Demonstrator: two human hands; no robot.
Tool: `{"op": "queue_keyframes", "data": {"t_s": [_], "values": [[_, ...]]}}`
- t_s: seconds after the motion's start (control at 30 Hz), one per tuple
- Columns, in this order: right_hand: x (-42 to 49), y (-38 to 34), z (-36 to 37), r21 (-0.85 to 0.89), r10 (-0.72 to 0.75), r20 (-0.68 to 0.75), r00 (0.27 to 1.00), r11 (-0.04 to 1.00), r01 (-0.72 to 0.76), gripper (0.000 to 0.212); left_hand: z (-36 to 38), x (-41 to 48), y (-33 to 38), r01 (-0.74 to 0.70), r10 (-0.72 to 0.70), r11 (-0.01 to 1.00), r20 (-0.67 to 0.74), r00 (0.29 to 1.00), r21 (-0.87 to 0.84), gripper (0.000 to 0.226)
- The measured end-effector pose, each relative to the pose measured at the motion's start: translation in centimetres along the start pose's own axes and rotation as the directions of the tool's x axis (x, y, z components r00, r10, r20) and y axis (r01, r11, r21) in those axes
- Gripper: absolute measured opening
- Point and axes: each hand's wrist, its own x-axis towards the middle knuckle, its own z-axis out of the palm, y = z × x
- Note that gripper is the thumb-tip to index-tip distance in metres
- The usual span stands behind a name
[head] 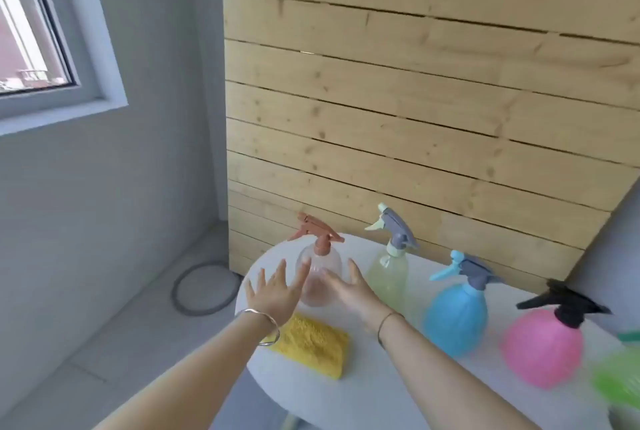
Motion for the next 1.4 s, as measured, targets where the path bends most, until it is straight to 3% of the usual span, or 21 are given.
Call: {"op": "queue_keyframes", "data": {"t_s": [0.07,0.2,0.23,0.33,0.4,0.47,0.6,0.7,0.87,1.0,1.2,1.3,1.4], "values": [[1.2,0.9,0.7,0.012,-0.038,0.006,0.999,0.999,0.038,0.078,1.3,1.2,0.1,0.01,-0.019,0.99,-0.06,0.998,-0.142,0.053],[2.8,2.2,1.9,0.057,-0.125,0.001,0.992,0.991,0.125,0.07,3.0,3.3,0.6,-0.053,-0.006,0.943,-0.177,0.984,-0.329,0.051],[3.0,2.6,2.0,0.061,-0.154,-0.01,0.988,0.986,0.155,0.069,3.3,3.4,0.7,-0.054,-0.027,0.906,-0.184,0.983,-0.419,0.056],[3.0,3.0,1.4,0.125,-0.228,-0.062,0.972,0.964,0.234,0.061,3.6,3.5,0.7,-0.151,0.05,0.887,-0.234,0.971,-0.437,0.068],[2.2,2.7,0.9,0.146,-0.293,-0.095,0.951,0.941,0.305,0.056,3.4,2.8,0.8,-0.216,0.063,0.823,-0.293,0.954,-0.526,0.092],[1.2,2.1,0.7,0.157,-0.348,-0.119,0.93,0.918,0.363,0.054,2.6,2.0,1.0,-0.312,0.067,0.722,-0.386,0.92,-0.618,0.102],[-1.5,1.1,0.0,0.116,-0.414,-0.194,0.889,0.89,0.44,0.033,0.9,-0.8,2.3,-0.45,0.099,0.51,-0.469,0.877,-0.733,0.086],[-5.3,0.1,-1.8,0.086,-0.424,-0.212,0.88,0.889,0.449,0.023,-0.1,-3.4,3.4,-0.477,0.144,0.52,-0.478,0.866,-0.708,0.075],[-12.2,-1.4,-4.5,0.146,-0.511,-0.212,0.833,0.826,0.544,0.019,-1.0,-8.8,5.4,-0.486,0.263,0.504,-0.409,0.874,-0.714,0.095],[-18.6,-2.1,-5.7,0.223,-0.552,-0.299,0.779,0.753,0.619,0.018,-1.8,-16.3,7.5,-0.524,0.355,0.475,-0.391,0.849,-0.707,0.056],[-28.6,-2.1,-7.4,0.24,-0.61,-0.31,0.729,0.692,0.681,0.008,-2.6,-26.4,9.4,-0.516,0.501,0.335,-0.315,0.806,-0.789,0.054],[-32.5,-1.4,-8.1,0.283,-0.606,-0.284,0.743,0.687,0.669,0.017,-2.7,-29.8,10.2,-0.447,0.569,0.305,-0.215,0.793,-0.841,0.048],[-34.9,-0.7,-8.6,0.408,-0.592,-0.213,0.777,0.669,0.621,0.021,-2.3,-31.9,11.2,-0.268,0.644,0.195,-0.083,0.76,-0.943,0.053]]}}
